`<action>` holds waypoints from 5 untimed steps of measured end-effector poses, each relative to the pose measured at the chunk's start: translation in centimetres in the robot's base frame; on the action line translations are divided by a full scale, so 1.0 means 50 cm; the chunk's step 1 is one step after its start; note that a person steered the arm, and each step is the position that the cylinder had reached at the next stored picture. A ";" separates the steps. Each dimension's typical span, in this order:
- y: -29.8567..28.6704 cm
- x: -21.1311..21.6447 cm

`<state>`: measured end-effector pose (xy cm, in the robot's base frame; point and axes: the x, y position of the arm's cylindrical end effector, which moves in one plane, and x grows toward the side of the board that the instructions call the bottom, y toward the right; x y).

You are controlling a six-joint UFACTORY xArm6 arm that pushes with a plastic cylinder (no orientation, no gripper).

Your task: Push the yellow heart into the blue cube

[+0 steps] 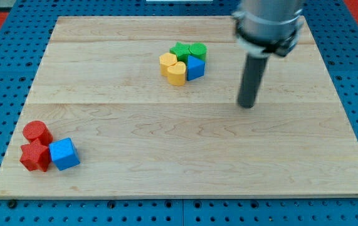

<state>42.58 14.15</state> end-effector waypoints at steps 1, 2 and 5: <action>0.016 -0.124; -0.140 -0.147; -0.602 -0.051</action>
<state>40.03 -15.95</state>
